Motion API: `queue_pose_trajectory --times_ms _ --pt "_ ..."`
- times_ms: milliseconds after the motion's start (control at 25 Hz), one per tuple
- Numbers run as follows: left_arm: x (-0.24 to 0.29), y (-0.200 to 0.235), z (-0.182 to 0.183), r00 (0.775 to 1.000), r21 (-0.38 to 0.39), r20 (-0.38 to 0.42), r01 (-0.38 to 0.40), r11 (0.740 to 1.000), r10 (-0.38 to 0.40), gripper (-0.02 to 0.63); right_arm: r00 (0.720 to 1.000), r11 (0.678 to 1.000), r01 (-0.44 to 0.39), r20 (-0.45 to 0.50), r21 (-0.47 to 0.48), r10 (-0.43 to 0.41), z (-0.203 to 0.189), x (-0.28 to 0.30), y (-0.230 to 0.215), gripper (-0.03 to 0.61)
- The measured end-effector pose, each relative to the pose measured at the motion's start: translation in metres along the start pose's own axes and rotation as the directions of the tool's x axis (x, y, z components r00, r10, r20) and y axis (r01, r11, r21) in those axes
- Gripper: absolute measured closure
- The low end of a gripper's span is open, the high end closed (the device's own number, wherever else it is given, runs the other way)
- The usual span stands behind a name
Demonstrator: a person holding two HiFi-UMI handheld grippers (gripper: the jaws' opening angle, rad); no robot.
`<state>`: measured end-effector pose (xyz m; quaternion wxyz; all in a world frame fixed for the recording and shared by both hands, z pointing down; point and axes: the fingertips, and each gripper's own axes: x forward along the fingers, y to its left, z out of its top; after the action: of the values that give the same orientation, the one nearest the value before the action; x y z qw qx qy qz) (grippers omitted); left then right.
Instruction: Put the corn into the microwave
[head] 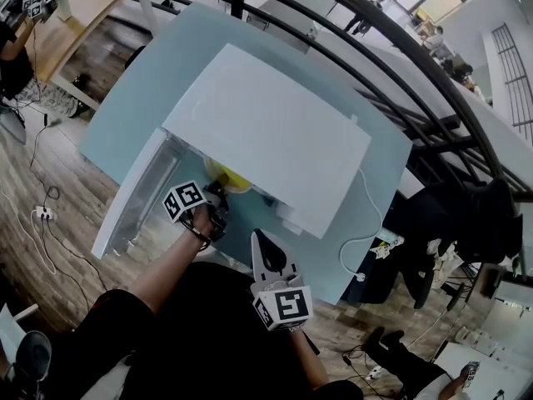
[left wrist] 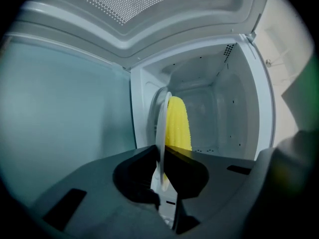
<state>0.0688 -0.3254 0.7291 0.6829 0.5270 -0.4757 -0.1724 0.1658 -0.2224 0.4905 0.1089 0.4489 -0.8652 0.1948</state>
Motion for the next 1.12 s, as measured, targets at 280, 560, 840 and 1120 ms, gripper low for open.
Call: queue_pose_trajectory --times_ms 280,560,840,1120 --pt "0.010 0.001 0.002 1.000 -0.009 -0.005 -0.013 1.000 0.013 0.584 1.000 1.000 0.003 -0.003 0.024 -0.003 -0.001 0.000 -0.005 0.571" --pt "0.015 0.003 0.005 1.000 -0.016 -0.003 -0.027 1.000 0.027 0.586 1.000 0.999 0.009 -0.007 0.032 -0.009 -0.002 0.002 -0.008 0.571" --pt "0.022 0.003 0.003 0.998 0.028 -0.014 -0.058 0.998 0.059 0.584 1.000 0.999 0.014 -0.006 0.035 -0.014 -0.001 0.005 -0.009 0.571" --pt "0.025 0.003 0.004 0.997 0.075 -0.016 -0.070 0.995 0.072 0.584 1.000 0.999 0.023 -0.004 0.043 -0.023 -0.004 0.004 -0.011 0.571"
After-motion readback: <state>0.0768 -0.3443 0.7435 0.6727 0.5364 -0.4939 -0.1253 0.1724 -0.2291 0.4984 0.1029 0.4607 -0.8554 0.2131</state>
